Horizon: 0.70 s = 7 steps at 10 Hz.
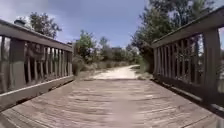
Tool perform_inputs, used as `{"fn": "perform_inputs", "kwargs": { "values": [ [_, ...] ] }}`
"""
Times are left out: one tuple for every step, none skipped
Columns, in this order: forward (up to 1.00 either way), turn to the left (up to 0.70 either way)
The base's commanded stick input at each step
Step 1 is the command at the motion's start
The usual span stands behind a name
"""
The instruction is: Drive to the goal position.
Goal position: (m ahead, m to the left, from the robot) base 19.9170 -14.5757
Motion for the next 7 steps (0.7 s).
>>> {"fn": "perform_inputs", "kwargs": {
  "values": [
    [0.5, 0.0],
    [0.5, 0.0],
    [0.5, 0.0],
    [0.5, 0.0],
    [0.5, 0.0],
    [0.5, 0.0],
    [0.5, 0.0]
  ]
}}
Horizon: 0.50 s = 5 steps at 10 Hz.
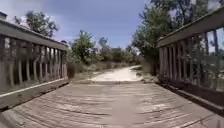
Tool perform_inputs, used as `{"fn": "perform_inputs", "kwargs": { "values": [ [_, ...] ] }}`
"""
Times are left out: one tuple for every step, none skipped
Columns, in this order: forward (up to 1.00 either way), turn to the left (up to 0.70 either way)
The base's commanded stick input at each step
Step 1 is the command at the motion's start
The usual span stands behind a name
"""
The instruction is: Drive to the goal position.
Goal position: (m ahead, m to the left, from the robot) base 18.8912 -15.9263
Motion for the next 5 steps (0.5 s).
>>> {"fn": "perform_inputs", "kwargs": {
  "values": [
    [0.5, 0.0],
    [0.5, 0.0],
    [0.5, 0.0],
    [0.5, 0.0],
    [0.5, -0.2]
  ]
}}
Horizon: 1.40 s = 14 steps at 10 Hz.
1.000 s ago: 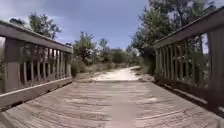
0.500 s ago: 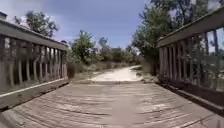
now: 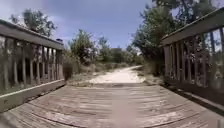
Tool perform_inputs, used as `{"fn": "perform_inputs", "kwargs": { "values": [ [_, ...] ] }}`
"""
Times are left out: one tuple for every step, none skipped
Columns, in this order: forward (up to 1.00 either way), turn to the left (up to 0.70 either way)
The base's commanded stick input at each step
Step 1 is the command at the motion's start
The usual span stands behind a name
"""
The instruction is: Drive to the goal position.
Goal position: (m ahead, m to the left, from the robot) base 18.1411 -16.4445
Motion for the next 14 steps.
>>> {"fn": "perform_inputs", "kwargs": {
  "values": [
    [0.5, -0.46],
    [0.5, -0.5],
    [0.5, -0.22],
    [0.5, 0.0],
    [0.5, 0.0],
    [0.5, 0.0],
    [0.5, 0.0],
    [0.5, 0.0],
    [0.5, 0.0],
    [0.5, 0.0],
    [0.5, 0.0],
    [0.5, 0.08],
    [0.5, 0.32],
    [0.5, 0.41]
  ]
}}
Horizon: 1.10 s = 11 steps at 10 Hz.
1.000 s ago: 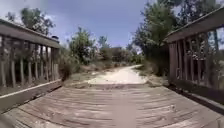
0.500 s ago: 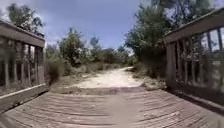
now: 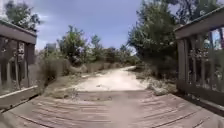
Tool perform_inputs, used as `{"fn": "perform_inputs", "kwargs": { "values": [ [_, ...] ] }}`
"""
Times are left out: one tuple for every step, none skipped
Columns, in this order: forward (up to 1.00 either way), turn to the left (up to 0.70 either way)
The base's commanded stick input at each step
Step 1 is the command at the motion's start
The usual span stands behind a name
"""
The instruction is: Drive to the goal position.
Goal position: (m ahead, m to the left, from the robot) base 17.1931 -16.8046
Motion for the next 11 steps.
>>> {"fn": "perform_inputs", "kwargs": {
  "values": [
    [0.5, 0.5],
    [0.5, 0.13],
    [0.5, 0.0],
    [0.5, 0.0],
    [0.5, 0.0],
    [0.5, 0.0],
    [0.5, 0.0],
    [0.5, 0.0],
    [0.5, 0.0],
    [0.5, 0.0],
    [0.5, 0.0]
  ]
}}
